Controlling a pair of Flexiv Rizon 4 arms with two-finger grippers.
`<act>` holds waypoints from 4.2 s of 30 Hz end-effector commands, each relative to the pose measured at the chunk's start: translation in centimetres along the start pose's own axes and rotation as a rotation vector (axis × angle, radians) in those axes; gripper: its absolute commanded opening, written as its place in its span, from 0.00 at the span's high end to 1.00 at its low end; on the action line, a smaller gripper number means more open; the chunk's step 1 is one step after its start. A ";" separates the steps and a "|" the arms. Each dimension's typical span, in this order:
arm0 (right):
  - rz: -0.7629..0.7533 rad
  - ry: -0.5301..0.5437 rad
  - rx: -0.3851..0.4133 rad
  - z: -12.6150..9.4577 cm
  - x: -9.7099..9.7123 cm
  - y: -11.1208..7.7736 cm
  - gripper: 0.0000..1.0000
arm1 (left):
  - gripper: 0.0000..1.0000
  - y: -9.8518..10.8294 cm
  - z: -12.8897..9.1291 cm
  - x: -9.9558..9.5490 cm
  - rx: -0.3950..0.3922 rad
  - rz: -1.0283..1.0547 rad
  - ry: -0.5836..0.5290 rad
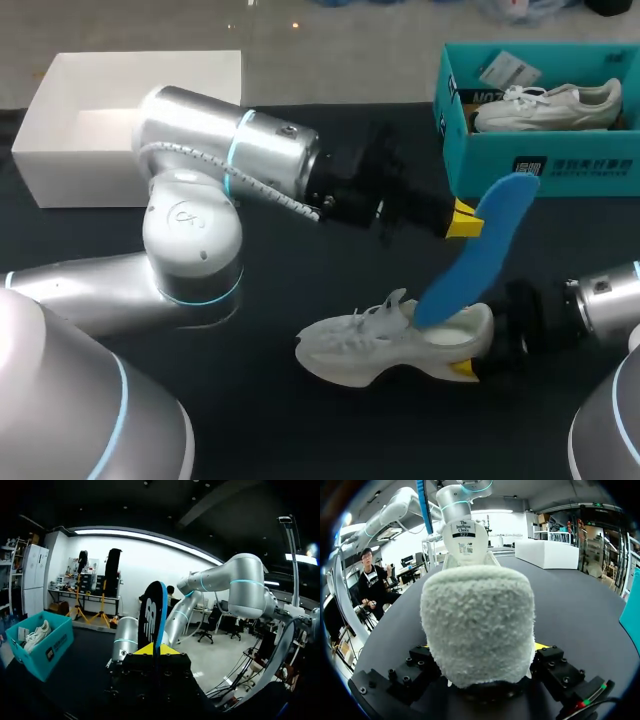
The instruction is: Take the shoe out of the shoebox, open the shoe tongue, remove and reinsert the insole, then place the shoe into the shoebox
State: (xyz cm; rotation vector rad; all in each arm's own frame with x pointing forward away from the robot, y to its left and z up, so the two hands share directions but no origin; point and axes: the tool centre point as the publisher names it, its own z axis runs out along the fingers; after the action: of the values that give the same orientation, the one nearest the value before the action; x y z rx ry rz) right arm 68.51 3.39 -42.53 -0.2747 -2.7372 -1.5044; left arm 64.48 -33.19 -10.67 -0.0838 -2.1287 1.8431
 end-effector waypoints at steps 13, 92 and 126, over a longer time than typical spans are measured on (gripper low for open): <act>0.000 -0.003 0.002 0.0 0.1 0.0 1.00 | 1.00 -3.3 -3.6 5.9 0.367 -0.273 0.113; 0.000 -0.003 0.002 0.0 0.1 0.0 1.00 | 1.00 -5.8 -6.5 13.2 0.485 -0.374 0.327; 0.000 -0.003 0.002 0.0 0.1 0.0 1.00 | 1.00 -5.8 -6.5 13.2 0.485 -0.374 0.327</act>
State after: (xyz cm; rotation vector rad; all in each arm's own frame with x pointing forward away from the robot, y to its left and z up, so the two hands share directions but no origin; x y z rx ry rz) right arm 68.51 3.39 -42.53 -0.2747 -2.7372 -1.5043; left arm 54.91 -24.58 -1.60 0.1102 -1.3356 1.8996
